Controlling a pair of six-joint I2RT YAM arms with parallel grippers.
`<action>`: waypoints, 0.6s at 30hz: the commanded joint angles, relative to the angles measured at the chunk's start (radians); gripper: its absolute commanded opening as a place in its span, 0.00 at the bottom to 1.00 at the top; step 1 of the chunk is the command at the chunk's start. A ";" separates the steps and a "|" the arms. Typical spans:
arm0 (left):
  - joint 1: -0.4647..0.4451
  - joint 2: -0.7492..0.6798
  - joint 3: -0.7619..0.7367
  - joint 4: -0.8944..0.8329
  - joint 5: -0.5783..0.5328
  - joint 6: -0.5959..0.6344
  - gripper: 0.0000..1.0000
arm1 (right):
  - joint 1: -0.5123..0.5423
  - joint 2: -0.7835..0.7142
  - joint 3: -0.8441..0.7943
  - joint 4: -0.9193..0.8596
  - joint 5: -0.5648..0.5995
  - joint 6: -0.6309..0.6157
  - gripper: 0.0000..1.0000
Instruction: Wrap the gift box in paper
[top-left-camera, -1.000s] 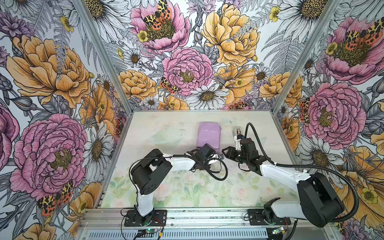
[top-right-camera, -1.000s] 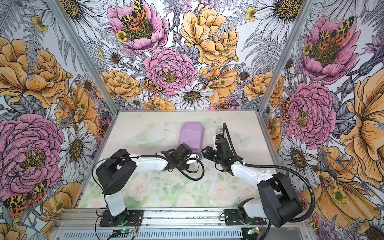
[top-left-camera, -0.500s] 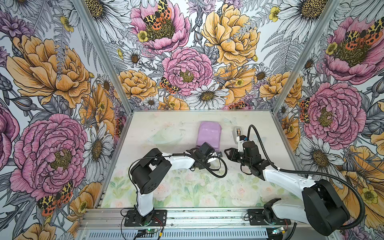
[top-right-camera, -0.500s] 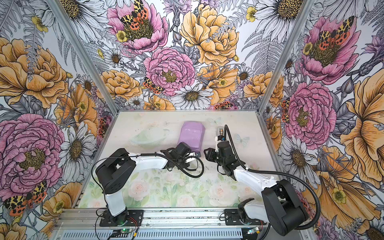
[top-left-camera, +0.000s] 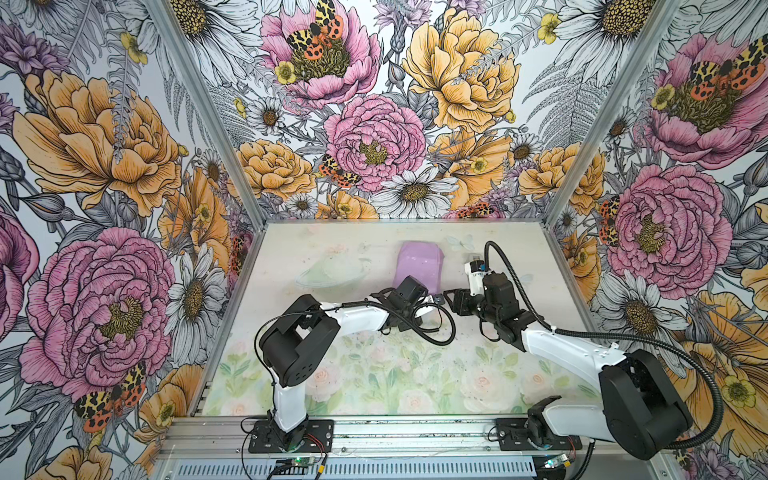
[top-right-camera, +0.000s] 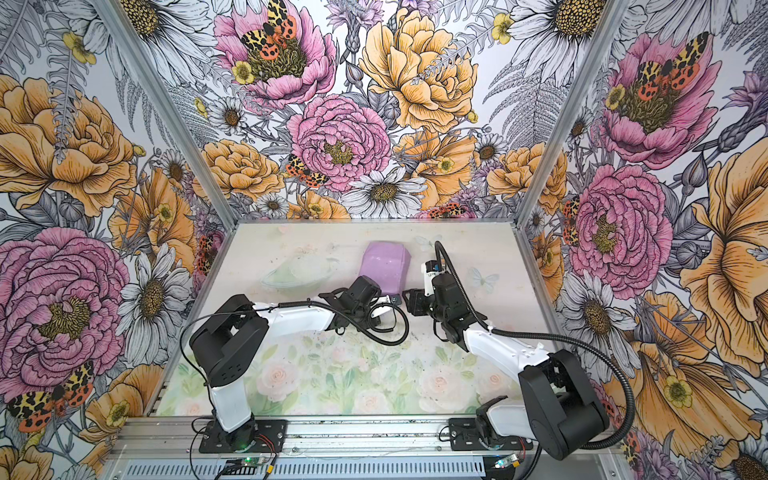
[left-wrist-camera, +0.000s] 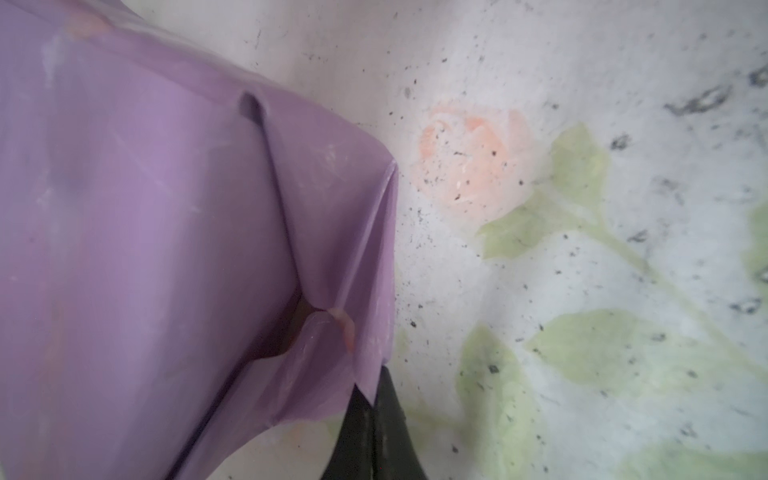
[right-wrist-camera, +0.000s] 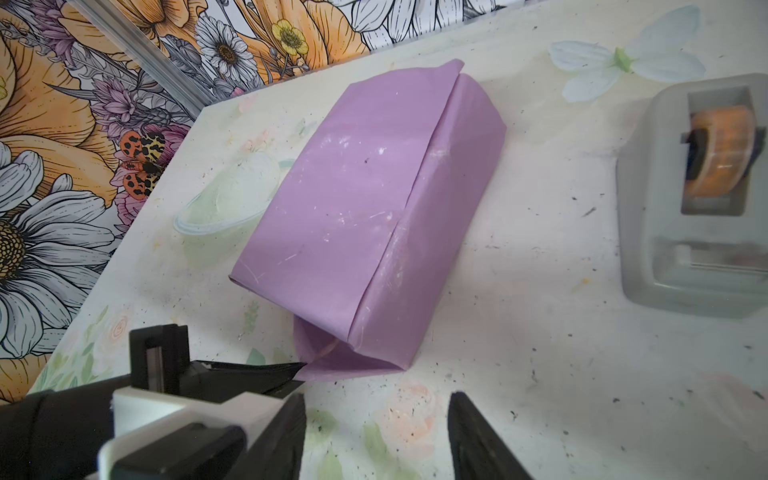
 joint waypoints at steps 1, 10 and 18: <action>0.016 -0.028 0.021 -0.005 0.033 -0.014 0.00 | -0.005 0.033 -0.023 0.034 -0.017 0.081 0.57; 0.024 -0.063 0.045 -0.012 0.052 -0.017 0.00 | 0.035 0.122 -0.072 0.107 -0.076 0.307 0.36; 0.029 -0.048 0.062 -0.021 0.064 -0.024 0.02 | 0.145 0.302 -0.040 0.306 -0.089 0.473 0.27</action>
